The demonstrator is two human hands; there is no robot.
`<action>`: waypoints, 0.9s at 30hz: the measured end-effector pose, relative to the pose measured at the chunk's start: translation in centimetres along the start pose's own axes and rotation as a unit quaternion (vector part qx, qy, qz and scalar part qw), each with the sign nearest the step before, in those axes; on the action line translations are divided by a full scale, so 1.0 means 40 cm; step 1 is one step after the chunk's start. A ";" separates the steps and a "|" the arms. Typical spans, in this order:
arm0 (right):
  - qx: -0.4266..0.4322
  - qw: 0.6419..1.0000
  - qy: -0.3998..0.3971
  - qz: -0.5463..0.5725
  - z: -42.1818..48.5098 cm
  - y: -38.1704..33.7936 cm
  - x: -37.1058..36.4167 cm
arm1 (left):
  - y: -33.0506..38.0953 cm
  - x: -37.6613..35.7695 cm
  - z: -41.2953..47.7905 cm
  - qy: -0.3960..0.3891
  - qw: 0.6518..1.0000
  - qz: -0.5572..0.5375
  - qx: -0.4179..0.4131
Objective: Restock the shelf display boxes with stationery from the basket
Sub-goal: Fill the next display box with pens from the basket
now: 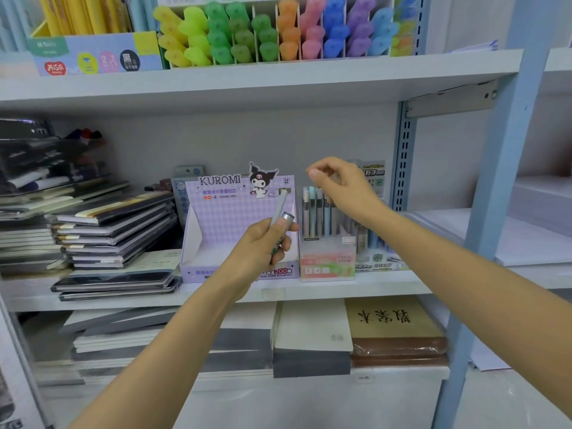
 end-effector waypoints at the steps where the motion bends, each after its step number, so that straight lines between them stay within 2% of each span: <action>1: -0.014 0.998 -0.040 0.056 -0.010 -0.015 0.003 | 0.006 -0.006 -0.003 -0.003 1.000 0.009 -0.002; 4: -0.024 0.983 -0.162 0.079 -0.038 -0.051 0.007 | 0.022 -0.029 -0.010 -0.016 0.999 0.037 -0.013; 6: -0.019 0.977 -0.193 0.082 -0.050 -0.062 0.014 | 0.031 -0.041 -0.017 -0.025 0.998 0.054 -0.014; 8: -0.034 0.975 -0.181 0.122 -0.057 -0.070 0.028 | 0.038 -0.045 -0.026 -0.027 0.998 0.058 -0.006; 10: -0.058 0.973 -0.130 0.183 -0.063 -0.076 0.051 | 0.047 -0.039 -0.035 -0.020 0.999 0.027 0.014; 12: -0.077 0.963 -0.085 0.242 -0.072 -0.075 0.074 | 0.052 -0.033 -0.040 0.007 0.994 -0.095 0.059; 15: -0.084 0.951 -0.053 0.291 -0.098 -0.072 0.091 | 0.060 -0.033 -0.042 0.085 0.932 -0.333 0.113; 17: -0.092 0.944 -0.064 0.311 -0.120 -0.070 0.088 | 0.069 -0.039 -0.046 0.134 0.911 -0.378 0.097; 20: -0.105 0.939 -0.120 0.306 -0.154 -0.067 0.070 | 0.080 -0.050 -0.054 0.179 0.904 -0.382 0.062; 24: -0.108 0.936 -0.162 0.294 -0.183 -0.064 0.054 | 0.094 -0.065 -0.067 0.168 0.910 -0.380 0.007; 27: -0.106 0.928 -0.253 0.253 -0.197 -0.072 0.058 | 0.106 -0.071 -0.075 0.151 0.920 -0.361 -0.018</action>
Point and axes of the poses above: each hand's wrist, its own z-axis towards the middle knuckle, its own x-axis out of the back of the hand, y = z × x, the point moved 1 cm from there along z, towards the middle knuckle, and after that the axes turned 1 degree about x, right-handed, at the moved point
